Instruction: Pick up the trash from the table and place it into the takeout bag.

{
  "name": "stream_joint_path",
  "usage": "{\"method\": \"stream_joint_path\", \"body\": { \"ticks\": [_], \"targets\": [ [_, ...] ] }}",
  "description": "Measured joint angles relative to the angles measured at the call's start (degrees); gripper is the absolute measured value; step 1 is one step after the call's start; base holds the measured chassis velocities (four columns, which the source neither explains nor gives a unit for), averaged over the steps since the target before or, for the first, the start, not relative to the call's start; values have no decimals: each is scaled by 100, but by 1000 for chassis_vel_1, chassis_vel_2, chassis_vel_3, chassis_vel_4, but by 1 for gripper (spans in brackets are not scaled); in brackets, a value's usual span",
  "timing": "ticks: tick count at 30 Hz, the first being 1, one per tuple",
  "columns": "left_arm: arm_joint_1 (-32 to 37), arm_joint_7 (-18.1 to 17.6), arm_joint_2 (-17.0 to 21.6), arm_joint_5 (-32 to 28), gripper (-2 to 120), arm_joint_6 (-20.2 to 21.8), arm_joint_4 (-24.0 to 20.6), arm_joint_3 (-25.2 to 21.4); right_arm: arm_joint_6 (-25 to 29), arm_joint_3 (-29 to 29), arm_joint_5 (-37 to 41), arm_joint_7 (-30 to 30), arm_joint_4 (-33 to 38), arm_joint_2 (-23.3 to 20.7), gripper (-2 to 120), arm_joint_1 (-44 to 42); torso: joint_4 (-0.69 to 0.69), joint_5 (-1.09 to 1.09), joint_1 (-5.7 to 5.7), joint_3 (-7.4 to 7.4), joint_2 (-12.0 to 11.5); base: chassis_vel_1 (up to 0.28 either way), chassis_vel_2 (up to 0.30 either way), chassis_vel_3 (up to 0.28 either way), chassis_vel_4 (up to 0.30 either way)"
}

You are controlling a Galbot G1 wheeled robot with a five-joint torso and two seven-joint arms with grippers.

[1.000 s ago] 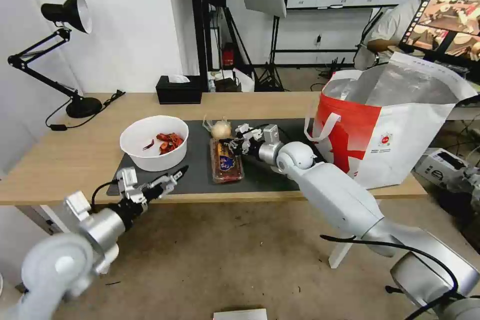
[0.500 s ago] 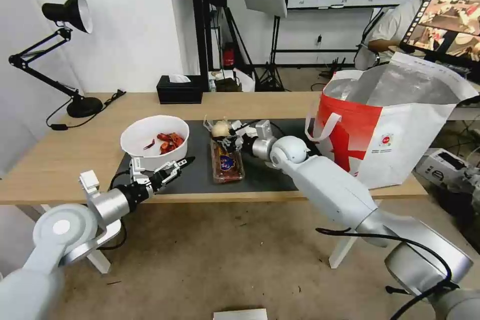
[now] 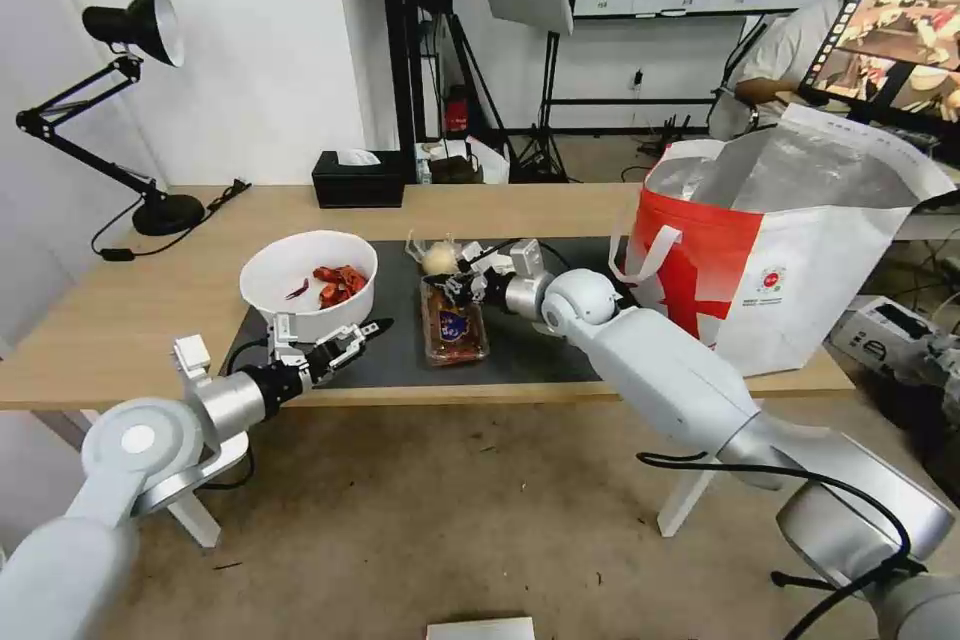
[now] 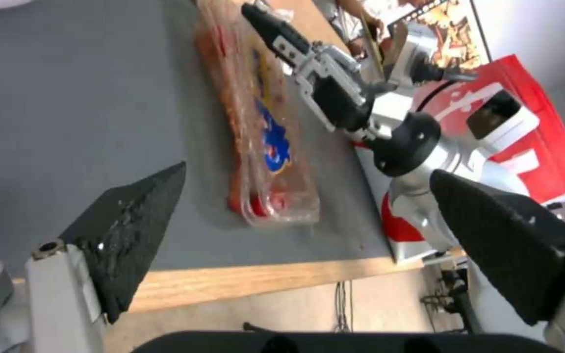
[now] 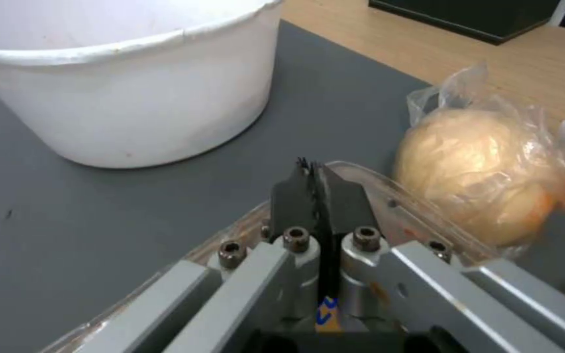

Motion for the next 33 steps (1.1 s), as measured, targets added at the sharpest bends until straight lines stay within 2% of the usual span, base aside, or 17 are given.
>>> {"method": "stream_joint_path", "body": {
  "ticks": [14, 33],
  "targets": [
    [-571, 34, -186, 96, 100, -48, 403, 608, -18, -42, -1, -45, 64, -144, 0, -16, -1, 1, 0, 0, 1, 0, 0, 0, 0],
    [-942, 8, -427, 344, 100, -21, 806, 1127, -21, -20, -14, -67, 95, -174, 0, -51, -1, 0, 0, 0, 0, 0, 0, 0, 0]
  ]
}}
